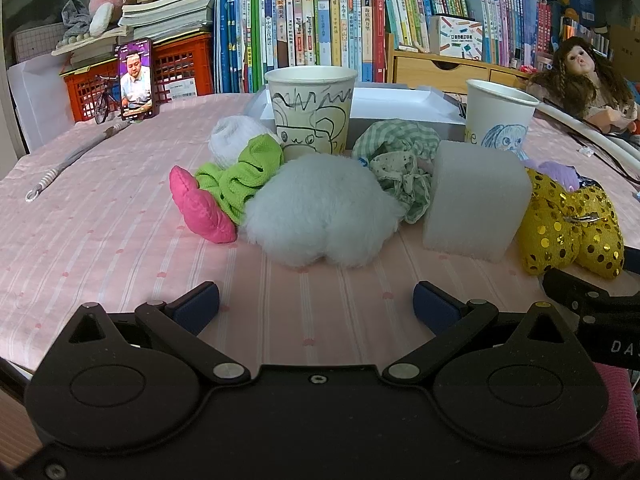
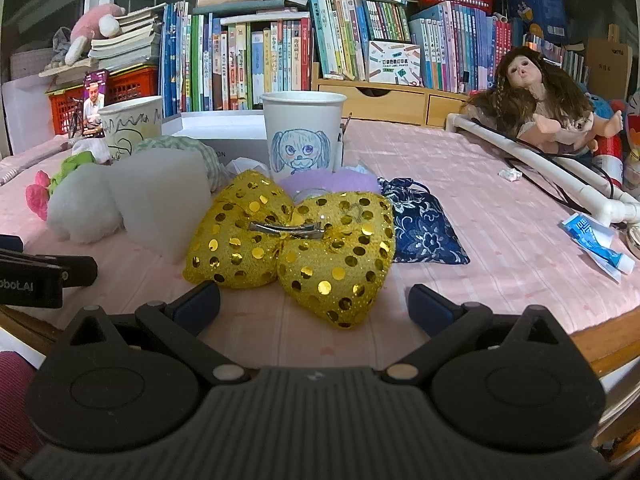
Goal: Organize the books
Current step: 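Grasp the white fluffy ball with the left tool while the right tool grasps the yellow sequined bow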
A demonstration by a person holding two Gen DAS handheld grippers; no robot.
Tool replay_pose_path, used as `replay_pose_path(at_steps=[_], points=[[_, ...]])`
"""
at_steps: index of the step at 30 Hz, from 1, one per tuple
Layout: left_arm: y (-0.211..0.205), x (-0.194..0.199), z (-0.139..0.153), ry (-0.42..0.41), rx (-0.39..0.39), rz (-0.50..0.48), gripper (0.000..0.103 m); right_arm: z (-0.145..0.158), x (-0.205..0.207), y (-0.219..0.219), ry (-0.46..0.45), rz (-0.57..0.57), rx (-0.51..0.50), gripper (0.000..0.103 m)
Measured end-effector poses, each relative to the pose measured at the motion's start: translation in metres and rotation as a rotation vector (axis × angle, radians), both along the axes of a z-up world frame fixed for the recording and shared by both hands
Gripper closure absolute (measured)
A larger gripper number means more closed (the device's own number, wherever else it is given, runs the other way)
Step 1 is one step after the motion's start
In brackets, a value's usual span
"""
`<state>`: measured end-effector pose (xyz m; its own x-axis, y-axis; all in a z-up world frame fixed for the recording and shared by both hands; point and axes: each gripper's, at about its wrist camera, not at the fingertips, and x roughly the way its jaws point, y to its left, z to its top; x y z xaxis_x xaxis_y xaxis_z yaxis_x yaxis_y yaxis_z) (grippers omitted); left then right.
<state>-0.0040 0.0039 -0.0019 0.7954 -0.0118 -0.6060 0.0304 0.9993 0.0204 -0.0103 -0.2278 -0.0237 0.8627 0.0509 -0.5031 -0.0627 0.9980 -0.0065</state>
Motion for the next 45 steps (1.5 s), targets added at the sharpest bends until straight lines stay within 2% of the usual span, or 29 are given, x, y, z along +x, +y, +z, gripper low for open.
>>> replay_pose_path(at_steps=[8,14,19,24,30,34,37,45], points=[[0.005,-0.001,0.010,-0.016,-0.059,0.016,0.002,0.005,-0.007,-0.004,-0.059,0.026,0.052,0.000],[0.003,-0.002,0.025,-0.094,-0.046,-0.004,0.006,0.014,-0.011,0.004,-0.143,0.061,0.016,0.000],[-0.004,0.006,0.030,-0.102,-0.057,-0.032,0.010,0.016,-0.006,0.012,-0.177,0.077,-0.023,0.000],[-0.008,0.008,0.024,-0.104,-0.017,-0.026,0.011,0.013,-0.001,0.016,-0.209,0.063,-0.062,0.000],[-0.009,0.011,0.018,-0.114,-0.006,-0.017,0.011,0.006,0.006,0.017,-0.214,0.048,-0.074,0.000],[-0.008,0.008,0.020,-0.189,0.038,0.016,0.009,0.004,0.009,0.022,-0.235,0.062,-0.107,0.000],[-0.006,0.010,0.020,-0.219,0.039,0.033,0.004,0.002,0.011,0.023,-0.233,0.065,-0.106,0.000],[-0.006,0.018,0.010,-0.205,0.061,0.037,0.003,0.000,0.007,0.026,-0.251,0.047,-0.120,0.000]])
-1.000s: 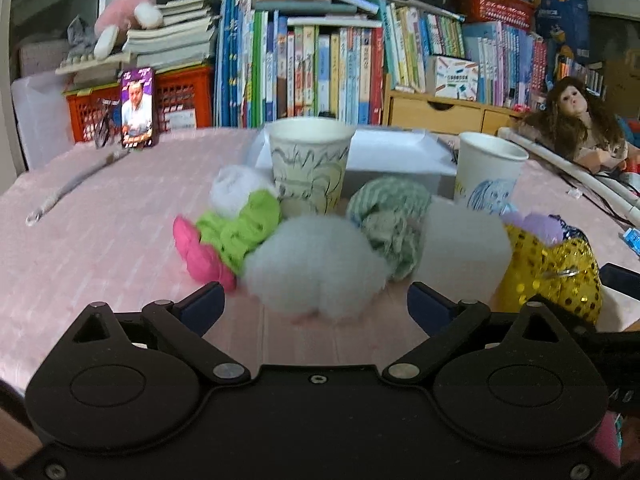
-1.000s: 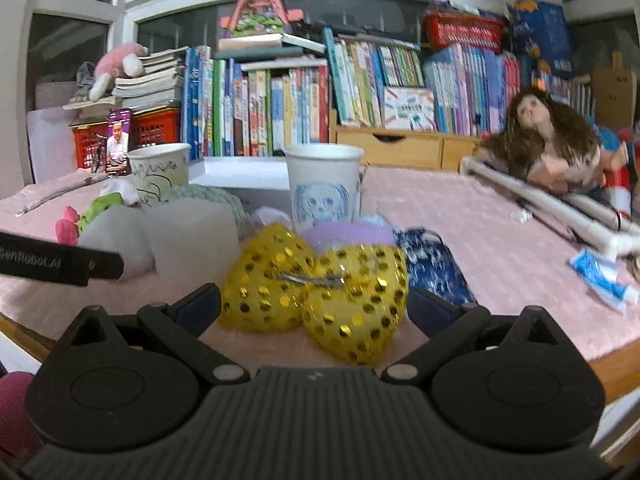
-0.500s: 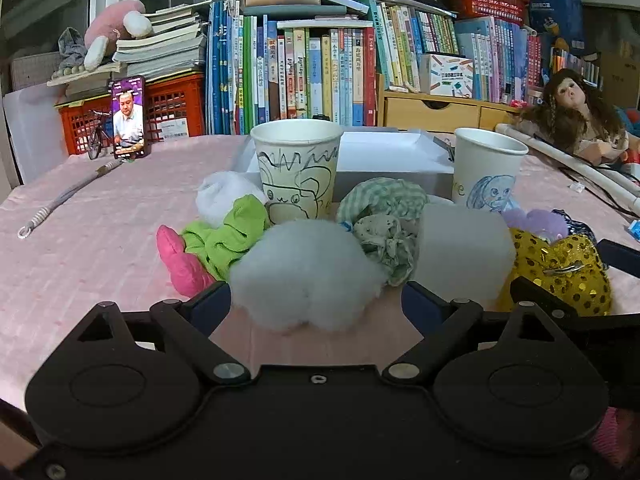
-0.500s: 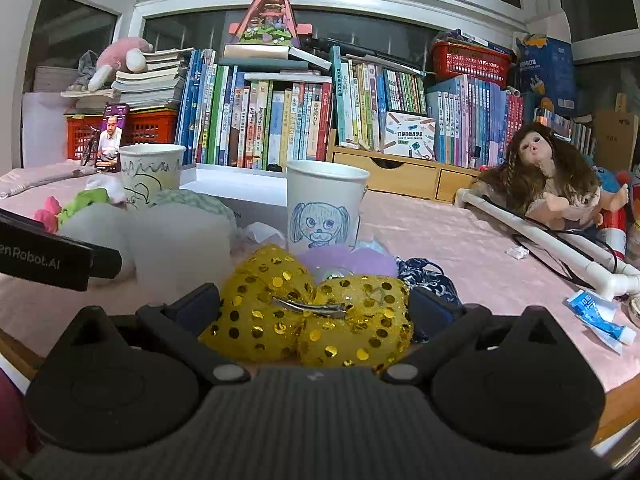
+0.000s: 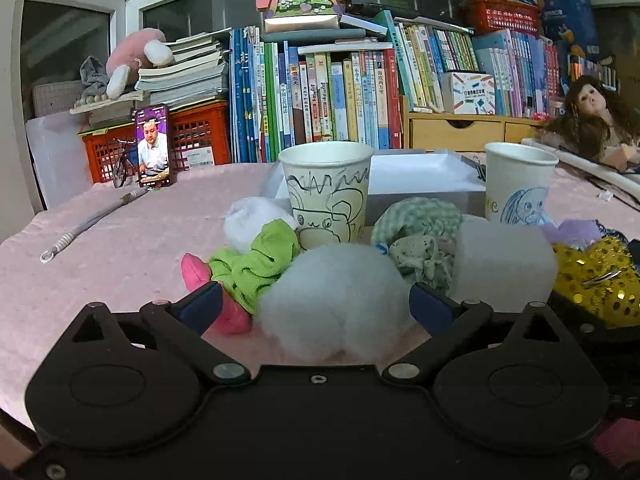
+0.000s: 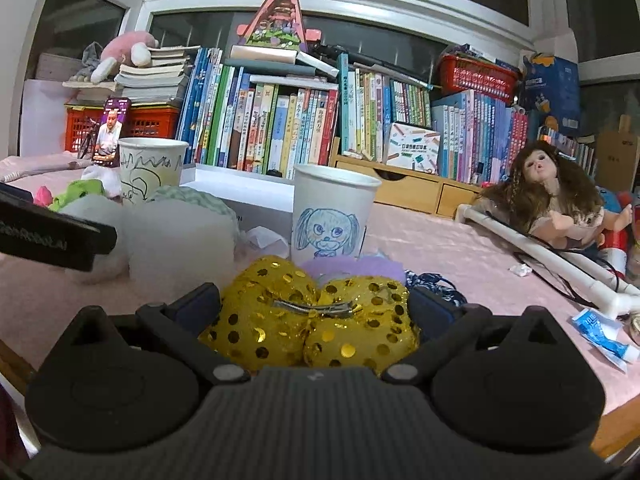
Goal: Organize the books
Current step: 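Grasp the white fluffy ball with the left tool while the right tool grasps the yellow sequined bow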
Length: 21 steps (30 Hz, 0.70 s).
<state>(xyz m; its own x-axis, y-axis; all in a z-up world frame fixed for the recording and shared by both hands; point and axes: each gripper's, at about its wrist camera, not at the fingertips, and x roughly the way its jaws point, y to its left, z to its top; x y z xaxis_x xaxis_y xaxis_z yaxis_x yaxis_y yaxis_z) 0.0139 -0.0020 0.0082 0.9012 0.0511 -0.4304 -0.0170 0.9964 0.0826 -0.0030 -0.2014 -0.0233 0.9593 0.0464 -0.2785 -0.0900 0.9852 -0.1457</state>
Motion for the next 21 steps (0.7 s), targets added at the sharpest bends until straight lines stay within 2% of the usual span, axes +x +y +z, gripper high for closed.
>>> replay_pose_path(at_steps=[8,11,17,21], points=[[0.004,-0.010,0.002,-0.005,-0.023,-0.010,0.003,0.007,-0.028,-0.021,-0.033,0.052,0.060,0.000],[0.006,-0.011,0.002,-0.006,-0.020,-0.012,0.004,0.010,-0.032,-0.032,-0.031,0.074,0.115,0.000],[0.016,-0.014,0.000,0.035,-0.041,-0.022,0.018,0.008,-0.041,-0.057,-0.026,0.049,0.153,0.000],[0.020,-0.015,0.000,0.035,-0.081,-0.034,0.027,0.005,-0.041,-0.068,-0.011,0.006,0.148,0.013]])
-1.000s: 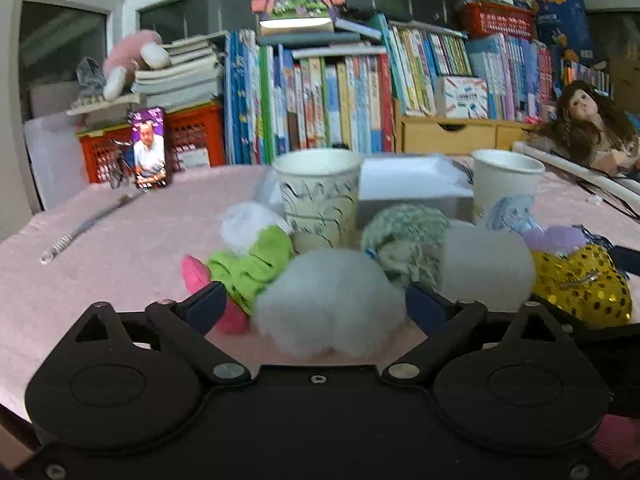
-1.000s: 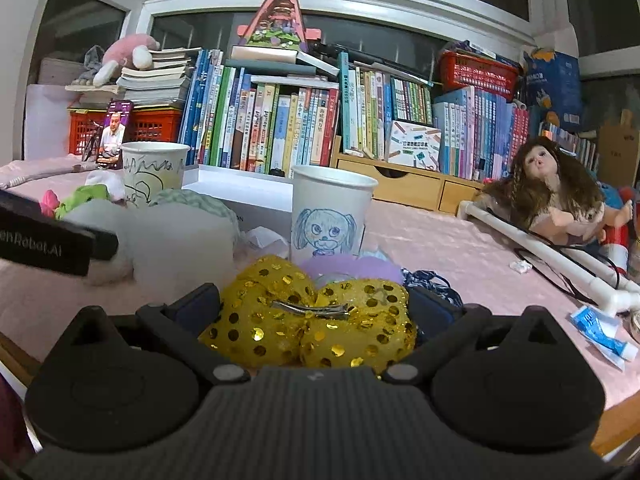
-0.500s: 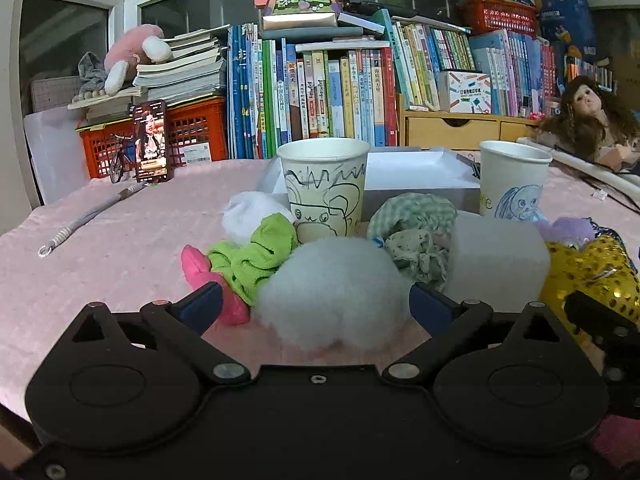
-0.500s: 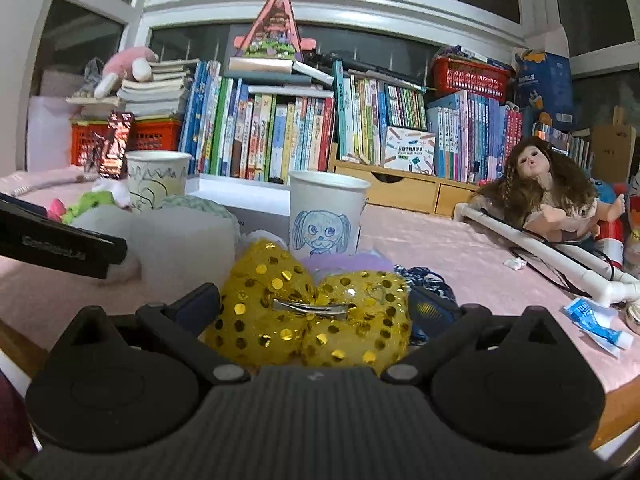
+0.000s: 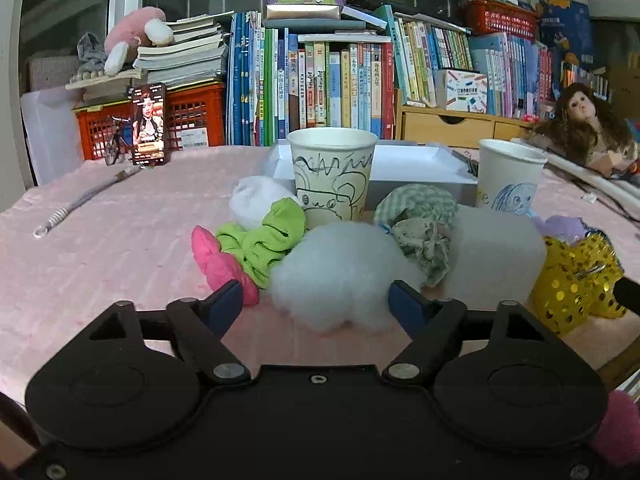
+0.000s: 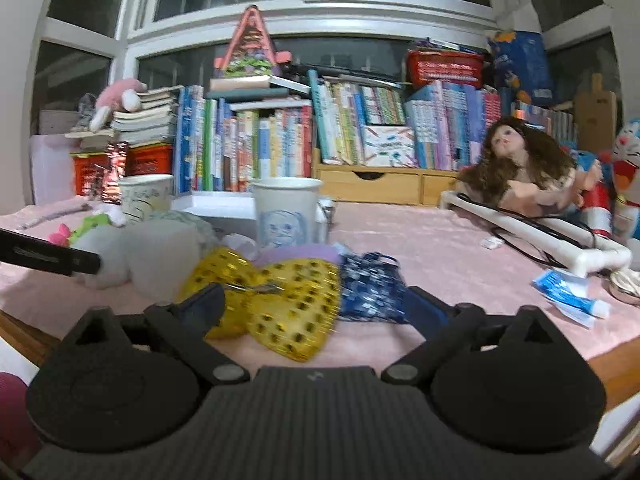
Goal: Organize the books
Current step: 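Grasp the white fluffy ball with the left tool while the right tool grasps the yellow sequined bow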
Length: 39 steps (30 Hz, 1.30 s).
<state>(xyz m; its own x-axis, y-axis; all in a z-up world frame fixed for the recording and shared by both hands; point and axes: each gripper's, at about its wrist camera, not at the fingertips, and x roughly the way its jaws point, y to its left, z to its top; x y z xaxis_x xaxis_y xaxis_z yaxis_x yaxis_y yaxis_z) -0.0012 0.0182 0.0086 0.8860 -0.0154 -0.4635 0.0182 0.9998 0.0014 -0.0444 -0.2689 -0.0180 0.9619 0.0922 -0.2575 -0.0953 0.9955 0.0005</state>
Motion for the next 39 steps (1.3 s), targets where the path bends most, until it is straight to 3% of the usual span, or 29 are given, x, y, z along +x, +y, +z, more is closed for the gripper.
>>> replay_pose_path(at_steps=[2,6,11,14,16,18,21,31,39], points=[[-0.002,0.002,0.001,-0.009,-0.006,0.000,0.027,-0.002,0.002,-0.001,0.012,-0.008,0.000,0.019],[-0.007,0.008,0.001,-0.031,-0.048,-0.012,0.009,-0.005,0.008,0.001,0.019,0.016,0.008,0.021],[-0.007,0.025,-0.006,0.005,-0.138,0.006,0.007,-0.009,0.020,0.006,0.029,0.042,0.043,0.021],[-0.003,0.032,-0.009,0.013,-0.165,0.026,0.010,-0.010,0.025,0.005,0.031,0.053,0.088,0.024],[-0.001,0.035,-0.011,0.034,-0.180,0.038,0.015,-0.010,0.028,0.007,0.030,0.072,0.103,0.032],[0.002,0.034,-0.010,0.034,-0.188,0.043,0.020,-0.008,0.028,0.010,0.034,0.094,0.108,0.048],[0.005,0.030,-0.006,0.037,-0.201,0.050,0.022,-0.003,0.023,0.017,0.012,0.097,0.076,0.055],[-0.001,0.006,0.031,-0.069,-0.166,0.044,0.022,0.031,0.013,0.013,-0.050,0.087,0.090,0.057],[-0.001,0.007,0.069,-0.102,-0.153,0.008,0.022,0.058,0.027,0.005,-0.068,0.064,0.140,0.057]])
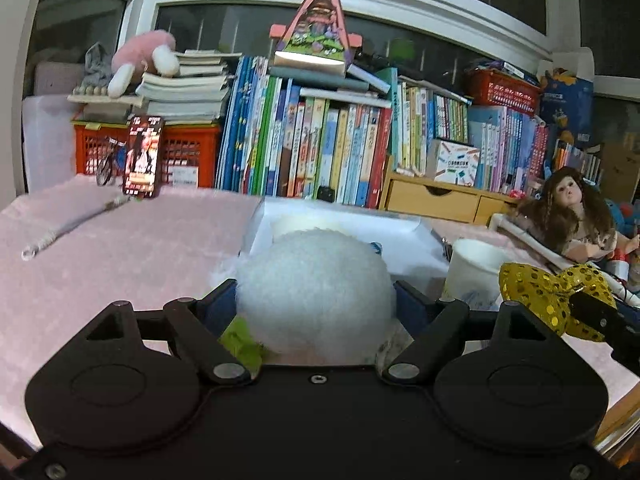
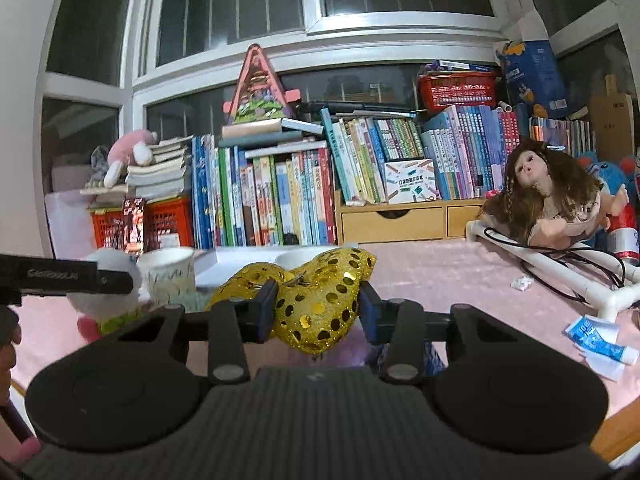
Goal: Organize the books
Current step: 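Grasp the white fluffy ball with the left tool while the right tool grasps the yellow sequined bow, then carry the ball with the left tool into the grey tray while the right tool drops the bow there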
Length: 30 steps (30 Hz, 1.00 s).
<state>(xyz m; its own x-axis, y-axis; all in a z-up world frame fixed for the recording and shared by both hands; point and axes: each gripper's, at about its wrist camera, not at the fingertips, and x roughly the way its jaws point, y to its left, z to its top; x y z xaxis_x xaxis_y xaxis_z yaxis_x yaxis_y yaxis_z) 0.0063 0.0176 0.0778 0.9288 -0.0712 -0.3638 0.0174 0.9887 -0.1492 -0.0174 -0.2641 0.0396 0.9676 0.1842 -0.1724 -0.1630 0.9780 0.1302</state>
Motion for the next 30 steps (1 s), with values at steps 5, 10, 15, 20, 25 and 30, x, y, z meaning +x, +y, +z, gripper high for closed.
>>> replay_pose_path(at_steps=[5,10,15,20,25,30], points=[[0.003,0.015,0.024,-0.024,0.002,-0.017,0.022,0.016,0.021,-0.008,0.012,-0.015,0.052,0.057],[0.004,0.038,0.049,-0.031,0.003,-0.056,0.022,0.033,0.048,-0.014,0.035,-0.019,0.101,0.057],[0.003,0.074,0.070,-0.002,0.019,-0.098,0.022,0.052,0.082,-0.018,0.066,-0.013,0.128,0.057],[0.001,0.132,0.083,0.123,0.015,-0.149,0.022,0.067,0.122,-0.018,0.120,0.005,0.144,0.057],[-0.004,0.189,0.082,0.233,0.016,-0.137,0.022,0.071,0.173,-0.013,0.247,0.042,0.135,0.057],[-0.011,0.245,0.069,0.372,0.009,-0.133,0.022,0.065,0.227,-0.003,0.419,0.077,0.129,0.057]])
